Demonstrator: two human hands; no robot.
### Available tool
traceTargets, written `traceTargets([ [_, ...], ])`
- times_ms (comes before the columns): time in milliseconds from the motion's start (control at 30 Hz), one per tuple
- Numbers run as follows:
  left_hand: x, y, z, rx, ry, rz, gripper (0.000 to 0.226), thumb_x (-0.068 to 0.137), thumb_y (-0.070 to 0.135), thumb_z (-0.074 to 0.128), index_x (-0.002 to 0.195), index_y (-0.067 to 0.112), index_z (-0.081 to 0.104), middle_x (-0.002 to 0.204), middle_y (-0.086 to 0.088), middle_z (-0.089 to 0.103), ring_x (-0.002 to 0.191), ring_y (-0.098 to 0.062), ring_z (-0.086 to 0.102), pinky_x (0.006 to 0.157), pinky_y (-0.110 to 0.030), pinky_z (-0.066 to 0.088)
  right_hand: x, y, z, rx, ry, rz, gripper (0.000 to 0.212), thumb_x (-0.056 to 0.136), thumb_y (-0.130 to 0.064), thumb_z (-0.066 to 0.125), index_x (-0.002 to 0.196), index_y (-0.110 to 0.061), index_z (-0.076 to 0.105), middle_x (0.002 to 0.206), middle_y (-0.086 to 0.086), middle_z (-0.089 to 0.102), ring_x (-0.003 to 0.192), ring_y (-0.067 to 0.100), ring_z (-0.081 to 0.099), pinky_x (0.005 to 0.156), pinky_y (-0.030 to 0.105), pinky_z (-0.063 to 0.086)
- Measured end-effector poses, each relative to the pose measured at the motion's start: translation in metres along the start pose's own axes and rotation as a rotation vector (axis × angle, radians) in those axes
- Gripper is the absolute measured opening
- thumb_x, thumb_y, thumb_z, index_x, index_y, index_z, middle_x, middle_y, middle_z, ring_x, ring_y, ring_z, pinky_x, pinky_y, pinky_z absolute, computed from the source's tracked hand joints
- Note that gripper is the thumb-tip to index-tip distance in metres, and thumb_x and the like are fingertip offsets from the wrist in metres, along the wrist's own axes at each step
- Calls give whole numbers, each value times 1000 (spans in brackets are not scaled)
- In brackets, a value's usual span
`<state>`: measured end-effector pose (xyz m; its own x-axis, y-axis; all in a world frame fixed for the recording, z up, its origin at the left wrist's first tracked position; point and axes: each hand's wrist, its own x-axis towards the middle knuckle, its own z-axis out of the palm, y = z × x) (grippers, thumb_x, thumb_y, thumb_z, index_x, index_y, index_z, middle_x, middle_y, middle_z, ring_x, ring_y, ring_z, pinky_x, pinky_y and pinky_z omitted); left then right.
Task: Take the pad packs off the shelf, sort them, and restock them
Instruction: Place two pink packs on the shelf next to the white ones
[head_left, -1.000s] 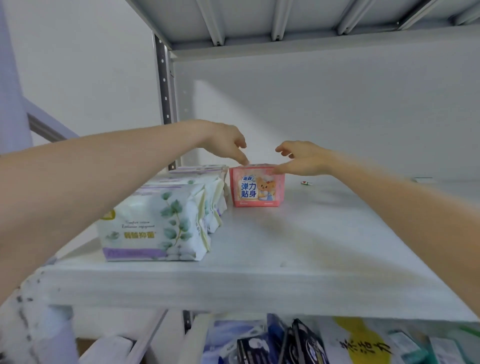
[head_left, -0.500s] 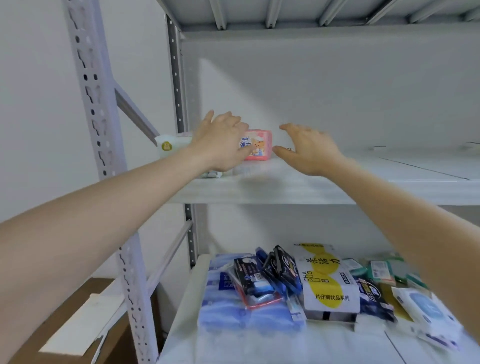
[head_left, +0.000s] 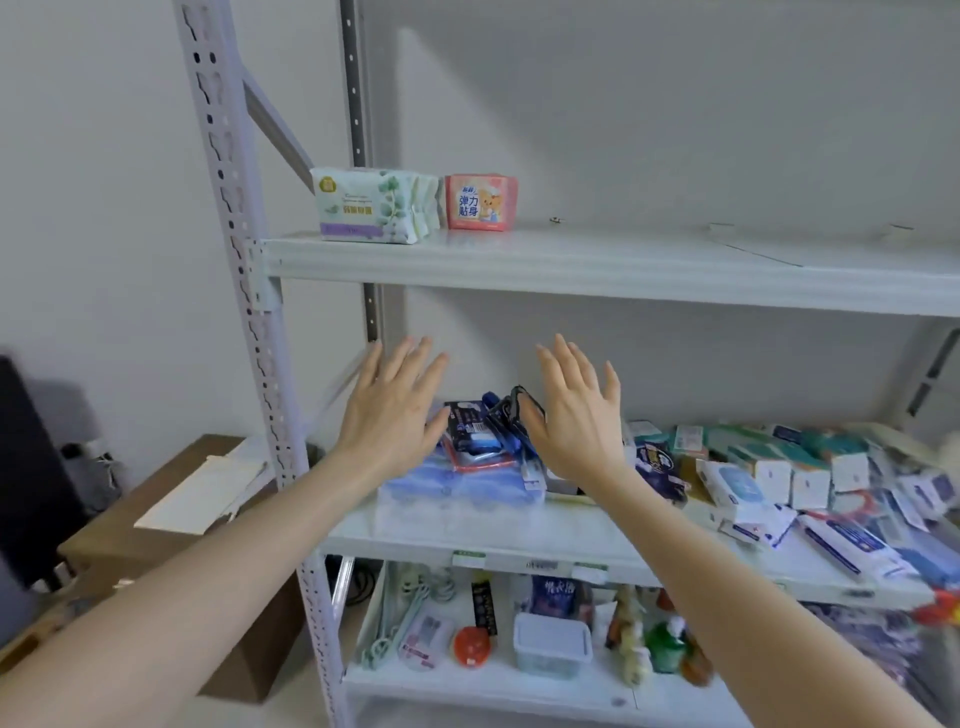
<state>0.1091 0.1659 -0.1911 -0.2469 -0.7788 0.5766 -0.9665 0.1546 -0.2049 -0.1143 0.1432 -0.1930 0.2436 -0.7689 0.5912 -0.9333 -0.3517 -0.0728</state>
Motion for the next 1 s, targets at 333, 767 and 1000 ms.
traceTargets([
  [333,-169,145,61,-139,-265,-44,65,94,41,47,150,15,29,159,-10,19,148,-28,14,120,-50,10,-203,51,50,43,-343,82,67,98,-50,28,154,-19,9,162,2,5,149,19,4,117,50,1],
  [767,-375,297,117,-286,-703,-11,72,58,32,86,123,10,66,133,-15,58,123,-32,57,98,-53,47,-470,95,103,-22,-832,289,68,99,-51,22,154,-20,-4,162,-3,0,149,15,-1,118,48,-5],
  [1000,-451,332,145,-282,-892,47,71,88,38,56,151,17,29,159,-10,19,147,-28,18,118,-50,12,-560,116,110,-76,-980,347,71,98,-50,23,153,-17,-8,162,-1,0,149,15,2,118,51,0],
])
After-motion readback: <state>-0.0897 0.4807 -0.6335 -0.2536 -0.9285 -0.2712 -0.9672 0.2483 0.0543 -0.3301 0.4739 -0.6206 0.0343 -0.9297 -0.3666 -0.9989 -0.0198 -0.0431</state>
